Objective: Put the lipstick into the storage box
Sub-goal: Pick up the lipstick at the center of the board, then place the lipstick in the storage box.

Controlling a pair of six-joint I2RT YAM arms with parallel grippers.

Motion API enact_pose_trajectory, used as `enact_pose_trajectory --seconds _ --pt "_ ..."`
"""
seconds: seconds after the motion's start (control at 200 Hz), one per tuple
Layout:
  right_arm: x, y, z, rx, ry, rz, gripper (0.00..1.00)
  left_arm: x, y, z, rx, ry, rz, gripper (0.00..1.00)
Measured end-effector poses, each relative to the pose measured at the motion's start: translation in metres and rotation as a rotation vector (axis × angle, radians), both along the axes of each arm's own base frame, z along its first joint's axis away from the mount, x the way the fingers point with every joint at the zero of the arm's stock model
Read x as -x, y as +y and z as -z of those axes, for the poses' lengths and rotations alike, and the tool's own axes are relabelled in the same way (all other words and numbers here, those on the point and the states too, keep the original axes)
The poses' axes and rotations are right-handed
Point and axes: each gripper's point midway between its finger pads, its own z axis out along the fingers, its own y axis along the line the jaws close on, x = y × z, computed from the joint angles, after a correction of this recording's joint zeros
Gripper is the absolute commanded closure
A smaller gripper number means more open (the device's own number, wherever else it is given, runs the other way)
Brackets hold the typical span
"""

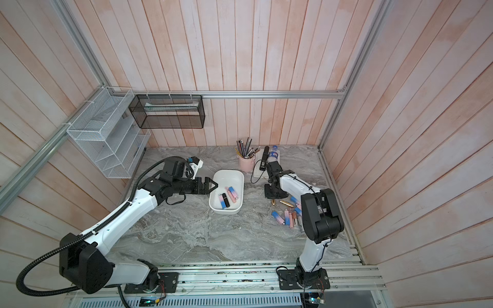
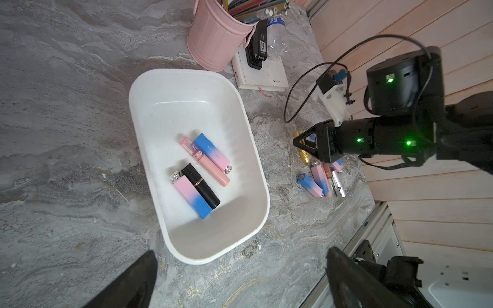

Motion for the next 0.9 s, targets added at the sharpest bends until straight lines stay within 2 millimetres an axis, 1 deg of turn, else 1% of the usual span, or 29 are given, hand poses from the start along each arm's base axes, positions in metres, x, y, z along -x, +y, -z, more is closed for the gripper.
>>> enact_pose_trajectory --seconds 0.075,0.18,0.34,0.375,0.445,0.51,0.58,0.665,0.79,0.895 --pt "-0.011 0.010 -0.019 -0.017 -0.041 -0.008 0.80 -0.002 0.000 0.000 -0.006 -0.007 0.004 0.00" --pt "-0.026 0.032 -0.051 -0.048 -0.108 -0.039 0.80 -0.002 0.000 0.001 -0.014 -0.010 0.009 0.00" --pt "-0.039 0.076 -0.099 -0.106 -0.203 -0.105 0.79 -0.004 0.004 0.003 -0.041 -0.020 0.001 0.00" --pt "-0.042 0.088 -0.108 -0.122 -0.221 -0.120 0.79 -0.005 0.006 0.003 -0.046 -0.021 0.000 0.00" --pt "-0.047 0.110 -0.118 -0.149 -0.241 -0.152 0.79 -0.007 0.009 0.004 -0.055 -0.024 -0.008 0.00" --pt "-0.049 0.130 -0.117 -0.164 -0.238 -0.181 0.79 -0.009 0.013 0.005 -0.063 -0.026 -0.017 0.00" --pt "-0.051 0.152 -0.109 -0.175 -0.221 -0.212 0.79 -0.010 0.016 0.005 -0.069 -0.029 -0.026 0.00" --pt "-0.049 0.178 -0.091 -0.177 -0.183 -0.254 0.79 -0.012 0.018 0.005 -0.074 -0.032 -0.031 0.00" --pt "-0.040 0.216 -0.061 -0.177 -0.121 -0.320 0.79 -0.012 0.022 0.004 -0.078 -0.037 -0.040 0.00" --pt "-0.031 0.239 -0.042 -0.178 -0.080 -0.362 0.79 -0.013 0.027 -0.001 -0.080 -0.050 -0.053 0.00"
